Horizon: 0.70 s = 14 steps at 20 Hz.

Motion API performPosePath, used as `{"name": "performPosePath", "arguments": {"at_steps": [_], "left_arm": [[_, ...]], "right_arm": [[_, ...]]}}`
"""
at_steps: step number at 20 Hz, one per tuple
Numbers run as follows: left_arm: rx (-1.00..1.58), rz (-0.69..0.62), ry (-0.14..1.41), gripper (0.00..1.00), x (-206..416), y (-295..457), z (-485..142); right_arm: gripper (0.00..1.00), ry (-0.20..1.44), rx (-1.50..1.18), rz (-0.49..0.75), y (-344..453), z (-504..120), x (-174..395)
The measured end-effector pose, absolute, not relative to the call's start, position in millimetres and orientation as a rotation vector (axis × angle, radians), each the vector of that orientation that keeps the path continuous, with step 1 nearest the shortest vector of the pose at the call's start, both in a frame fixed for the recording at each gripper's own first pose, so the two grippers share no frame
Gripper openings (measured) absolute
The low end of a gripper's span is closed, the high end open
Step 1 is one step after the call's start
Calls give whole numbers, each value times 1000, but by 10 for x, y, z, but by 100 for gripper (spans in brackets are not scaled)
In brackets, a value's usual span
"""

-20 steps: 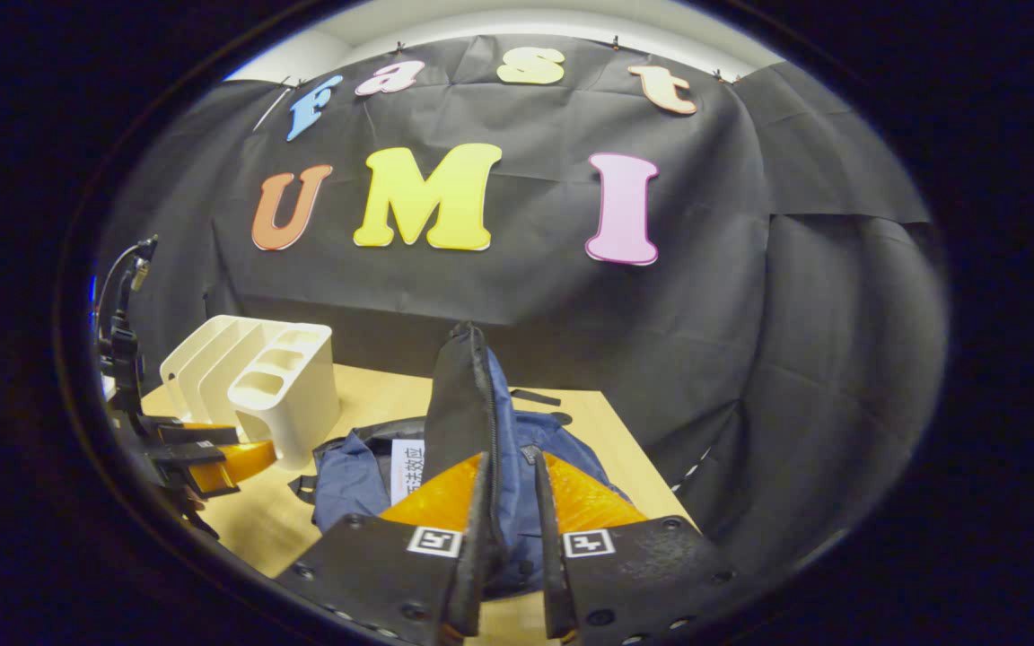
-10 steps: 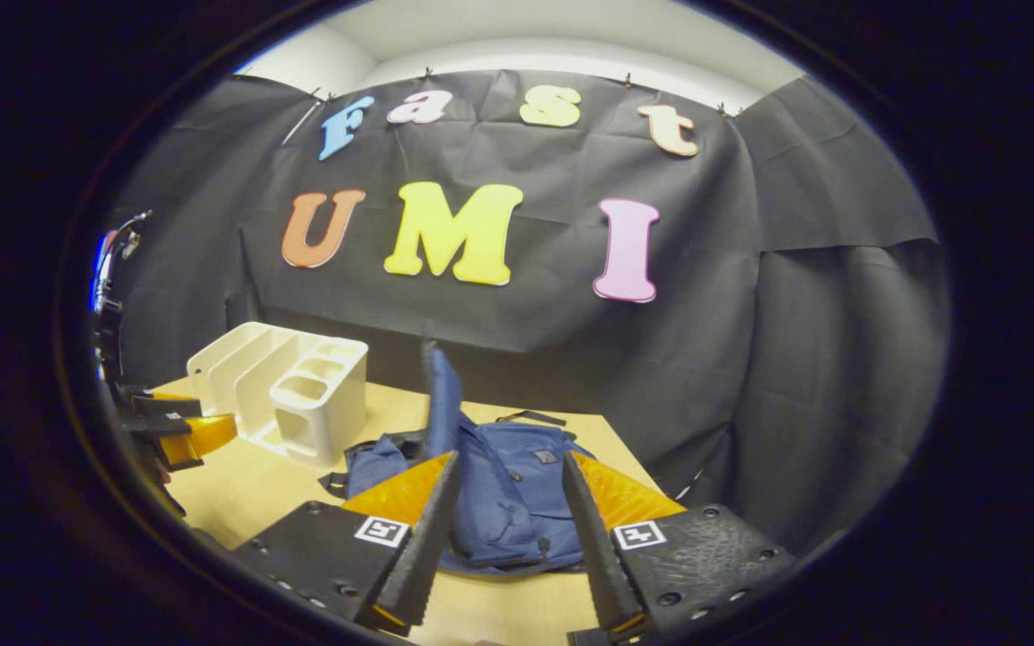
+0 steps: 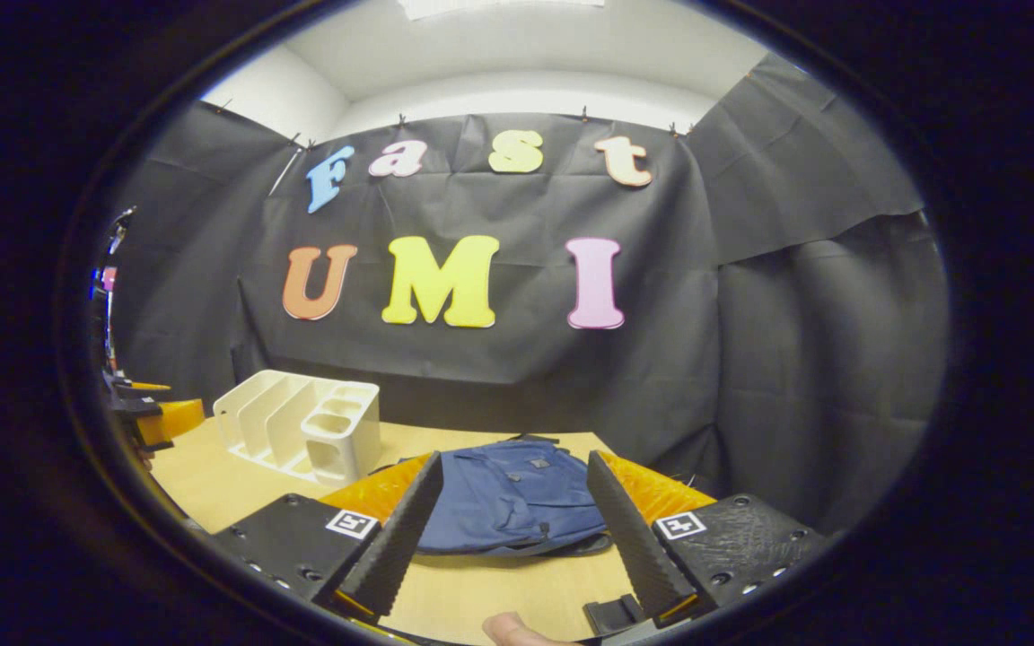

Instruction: Open the schoolbag, grab two books from the bookshelf and put them into the schoolbag.

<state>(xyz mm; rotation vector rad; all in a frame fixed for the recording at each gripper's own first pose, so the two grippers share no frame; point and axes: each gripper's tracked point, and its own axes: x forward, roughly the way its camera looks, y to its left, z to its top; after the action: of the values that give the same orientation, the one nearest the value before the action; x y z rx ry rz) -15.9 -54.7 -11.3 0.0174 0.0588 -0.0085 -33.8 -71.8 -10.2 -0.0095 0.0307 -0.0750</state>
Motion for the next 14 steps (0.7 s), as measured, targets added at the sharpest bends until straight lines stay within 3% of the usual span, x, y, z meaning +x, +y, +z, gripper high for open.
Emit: {"name": "performPosePath", "arguments": {"at_steps": [7, 9, 14], "left_arm": [[71, 72, 47, 98, -350, -213, -5], [49, 68, 57, 98, -307, -171, -19], [1, 52, 53, 94, -370, 11, -27]], "right_arm": [[98, 34, -79, -81, -578, -109, -518], [93, 49, -80, -53, -466, -124, -581], [98, 9, -94, -55, -444, 18, -650]]}}
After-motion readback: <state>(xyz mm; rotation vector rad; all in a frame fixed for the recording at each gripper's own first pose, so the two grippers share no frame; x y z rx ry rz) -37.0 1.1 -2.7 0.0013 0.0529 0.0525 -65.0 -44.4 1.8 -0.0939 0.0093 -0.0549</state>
